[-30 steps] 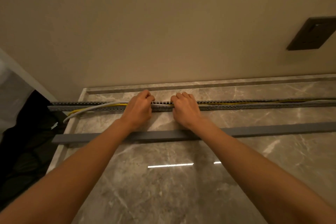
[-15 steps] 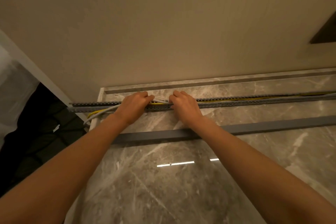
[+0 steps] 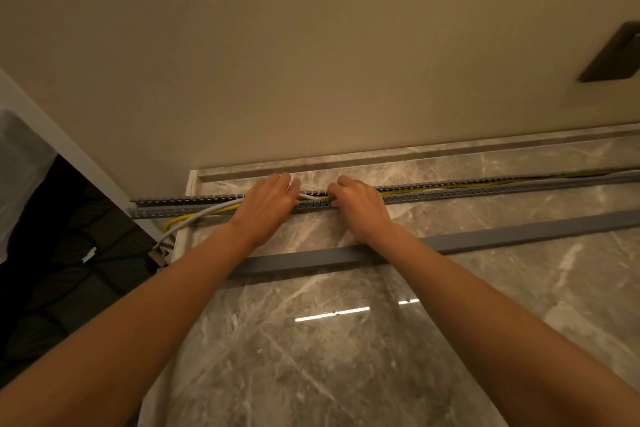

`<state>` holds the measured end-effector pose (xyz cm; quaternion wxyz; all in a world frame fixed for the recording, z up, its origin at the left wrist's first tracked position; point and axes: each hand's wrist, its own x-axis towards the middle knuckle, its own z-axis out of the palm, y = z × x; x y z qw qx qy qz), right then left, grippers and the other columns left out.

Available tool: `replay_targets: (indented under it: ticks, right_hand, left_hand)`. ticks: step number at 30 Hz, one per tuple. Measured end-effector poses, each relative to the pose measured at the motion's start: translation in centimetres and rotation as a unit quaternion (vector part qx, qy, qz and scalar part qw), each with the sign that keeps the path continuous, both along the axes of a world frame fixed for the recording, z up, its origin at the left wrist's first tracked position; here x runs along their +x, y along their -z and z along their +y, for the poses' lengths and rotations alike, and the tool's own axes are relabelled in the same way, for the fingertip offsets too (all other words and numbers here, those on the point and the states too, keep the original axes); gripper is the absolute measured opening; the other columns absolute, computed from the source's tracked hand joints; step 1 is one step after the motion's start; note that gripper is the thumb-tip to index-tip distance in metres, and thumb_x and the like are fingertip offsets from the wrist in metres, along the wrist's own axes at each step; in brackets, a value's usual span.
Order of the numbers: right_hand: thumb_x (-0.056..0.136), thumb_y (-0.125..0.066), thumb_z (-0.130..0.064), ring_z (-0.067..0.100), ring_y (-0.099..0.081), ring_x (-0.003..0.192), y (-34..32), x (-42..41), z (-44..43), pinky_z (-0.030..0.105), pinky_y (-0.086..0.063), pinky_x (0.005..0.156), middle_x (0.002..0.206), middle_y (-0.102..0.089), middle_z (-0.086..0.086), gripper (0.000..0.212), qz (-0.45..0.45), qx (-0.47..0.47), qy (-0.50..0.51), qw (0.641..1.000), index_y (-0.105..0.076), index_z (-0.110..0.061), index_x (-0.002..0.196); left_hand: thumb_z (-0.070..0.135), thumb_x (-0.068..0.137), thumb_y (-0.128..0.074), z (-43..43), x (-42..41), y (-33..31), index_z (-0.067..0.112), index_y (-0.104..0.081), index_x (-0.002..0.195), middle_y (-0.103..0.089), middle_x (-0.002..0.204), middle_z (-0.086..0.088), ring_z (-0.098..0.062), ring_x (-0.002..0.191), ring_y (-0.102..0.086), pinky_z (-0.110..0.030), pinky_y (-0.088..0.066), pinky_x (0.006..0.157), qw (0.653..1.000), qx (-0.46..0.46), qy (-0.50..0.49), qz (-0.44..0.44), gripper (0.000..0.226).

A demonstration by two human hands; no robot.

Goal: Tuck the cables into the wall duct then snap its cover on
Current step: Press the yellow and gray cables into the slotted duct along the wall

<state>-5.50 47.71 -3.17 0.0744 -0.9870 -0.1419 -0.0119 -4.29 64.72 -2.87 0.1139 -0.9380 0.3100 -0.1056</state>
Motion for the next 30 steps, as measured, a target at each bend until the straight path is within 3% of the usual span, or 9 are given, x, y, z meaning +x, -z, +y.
replay_targets:
  ticks: [6, 9, 12, 15, 20, 23, 25, 30]
  right_hand:
    - [0.096, -0.046, -0.006, 0.032, -0.061, 0.097, -0.5, 0.2, 0.3, 0.037, -0.046, 0.073, 0.108, -0.062, 0.014, 0.022, 0.020, -0.030, -0.005, 0.999, -0.064, -0.004, 0.109]
    - [0.094, -0.047, -0.003, 0.033, -0.060, 0.101, -0.8, 0.2, 0.5, 0.039, -0.048, 0.081, 0.112, -0.064, 0.015, 0.021, 0.031, -0.031, 0.009, 0.999, -0.062, -0.004, 0.109]
    - [0.094, -0.047, -0.001, 0.032, -0.060, 0.100, -0.8, -0.1, 0.6, 0.038, -0.048, 0.081, 0.111, -0.064, 0.016, 0.018, 0.032, -0.025, 0.022, 0.999, -0.060, -0.002, 0.107]
    - [0.094, -0.046, 0.002, 0.032, -0.060, 0.101, -0.9, -0.3, 0.8, 0.037, -0.048, 0.080, 0.111, -0.063, 0.016, 0.020, 0.032, -0.023, 0.026, 0.999, -0.061, -0.001, 0.107]
    - [0.092, -0.046, 0.004, 0.032, -0.049, 0.116, -1.2, -0.5, 1.7, 0.039, -0.044, 0.094, 0.124, -0.054, 0.018, 0.026, 0.032, -0.043, 0.040, 0.998, -0.059, 0.001, 0.114]
    - [0.092, -0.046, 0.001, 0.032, -0.050, 0.117, -1.5, -0.8, 2.5, 0.039, -0.042, 0.098, 0.125, -0.055, 0.018, 0.028, 0.023, -0.046, 0.044, 0.998, -0.054, 0.001, 0.119]
    - [0.089, -0.047, 0.003, 0.032, -0.049, 0.118, -1.9, -0.8, 3.2, 0.039, -0.041, 0.098, 0.126, -0.054, 0.017, 0.033, 0.009, -0.034, 0.034, 0.999, -0.048, 0.001, 0.122]
    - [0.088, -0.053, -0.002, 0.032, -0.047, 0.122, -2.6, -0.3, 7.1, 0.039, -0.040, 0.100, 0.130, -0.051, 0.016, 0.036, 0.005, 0.011, -0.027, 1.000, -0.050, -0.001, 0.125]
  left_hand:
    - [0.011, 0.041, -0.094, 0.3, -1.0, 0.7, 0.007, -0.070, 0.066, -0.067, 0.061, -0.008, -0.023, 0.049, -0.063, -0.026, -0.049, 0.037, 0.999, -0.035, -0.019, 0.021, 0.035]
    - [0.003, 0.047, -0.091, 0.1, -1.1, 1.0, 0.005, -0.071, 0.064, -0.065, 0.062, -0.010, -0.025, 0.050, -0.061, -0.026, -0.048, 0.039, 0.995, -0.080, -0.051, 0.029, 0.026]
    - [-0.001, 0.068, -0.080, -0.3, -1.1, 0.6, 0.000, -0.074, 0.081, -0.067, 0.077, -0.015, -0.029, 0.067, -0.063, -0.034, -0.051, 0.053, 0.991, -0.106, -0.061, 0.055, 0.014]
    - [0.008, 0.092, -0.053, -0.8, -1.0, 0.5, 0.002, -0.065, 0.111, -0.063, 0.107, -0.014, -0.029, 0.099, -0.058, -0.037, -0.049, 0.078, 0.985, -0.101, -0.113, 0.086, 0.023]
    - [0.013, 0.092, -0.048, -0.2, -0.5, -1.0, 0.007, -0.062, 0.115, -0.065, 0.114, -0.014, -0.030, 0.103, -0.059, -0.039, -0.047, 0.085, 0.975, -0.100, -0.108, 0.168, 0.028]
    - [0.006, 0.091, -0.050, 0.9, -0.5, -2.4, 0.004, -0.066, 0.113, -0.069, 0.114, -0.016, -0.030, 0.104, -0.061, -0.034, -0.047, 0.087, 0.948, -0.212, -0.117, 0.205, 0.028]
    - [0.000, 0.091, -0.050, 2.3, -0.6, -2.9, 0.000, -0.065, 0.116, -0.068, 0.118, -0.017, -0.028, 0.108, -0.061, -0.032, -0.047, 0.093, 0.925, -0.300, -0.142, 0.184, 0.029]
    - [-0.010, 0.087, -0.049, 7.4, -1.5, -2.8, 0.000, -0.059, 0.120, -0.057, 0.126, -0.018, -0.030, 0.117, -0.051, -0.039, -0.045, 0.099, 0.904, -0.337, -0.239, 0.113, 0.036]
